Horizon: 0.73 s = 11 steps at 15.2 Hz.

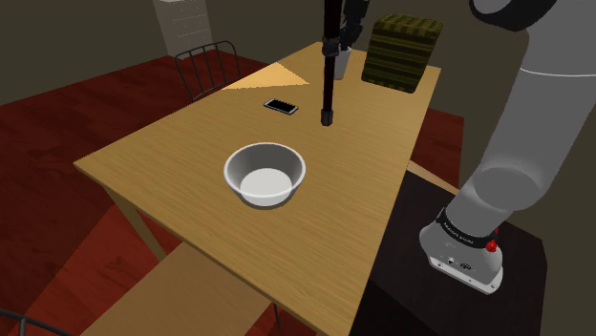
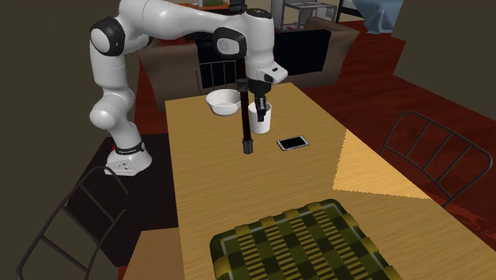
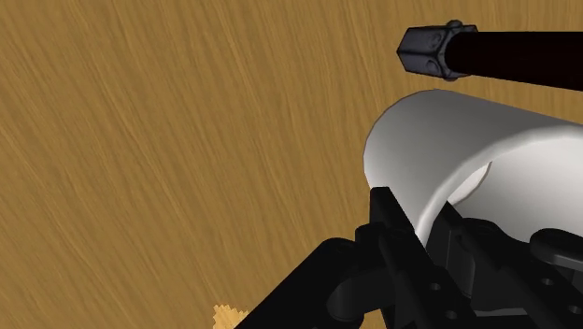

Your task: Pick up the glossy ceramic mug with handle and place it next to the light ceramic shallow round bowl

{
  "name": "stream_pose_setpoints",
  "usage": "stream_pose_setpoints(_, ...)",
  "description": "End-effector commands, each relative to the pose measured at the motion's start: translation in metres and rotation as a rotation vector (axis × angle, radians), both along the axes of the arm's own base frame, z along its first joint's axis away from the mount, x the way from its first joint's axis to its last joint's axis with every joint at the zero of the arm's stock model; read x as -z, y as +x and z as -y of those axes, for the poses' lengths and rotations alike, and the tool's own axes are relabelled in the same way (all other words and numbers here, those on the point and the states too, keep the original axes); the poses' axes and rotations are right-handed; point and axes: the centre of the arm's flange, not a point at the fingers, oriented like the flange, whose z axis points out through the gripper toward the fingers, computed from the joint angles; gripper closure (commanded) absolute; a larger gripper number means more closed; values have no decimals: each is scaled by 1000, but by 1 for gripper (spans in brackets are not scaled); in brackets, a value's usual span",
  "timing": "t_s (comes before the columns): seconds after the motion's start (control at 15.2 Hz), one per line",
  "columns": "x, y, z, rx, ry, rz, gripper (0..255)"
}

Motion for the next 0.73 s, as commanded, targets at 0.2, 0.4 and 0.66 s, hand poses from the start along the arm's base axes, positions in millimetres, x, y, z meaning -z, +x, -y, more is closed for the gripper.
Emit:
stream_pose_setpoints(0.2, -2, -4, -68, 1, -1, 0, 255)
stream_pose_setpoints(0.4, -2, -6, -107, 1, -1, 0, 255)
stream_pose_setpoints(0.66, -2, -9, -160, 1, -1, 0, 255)
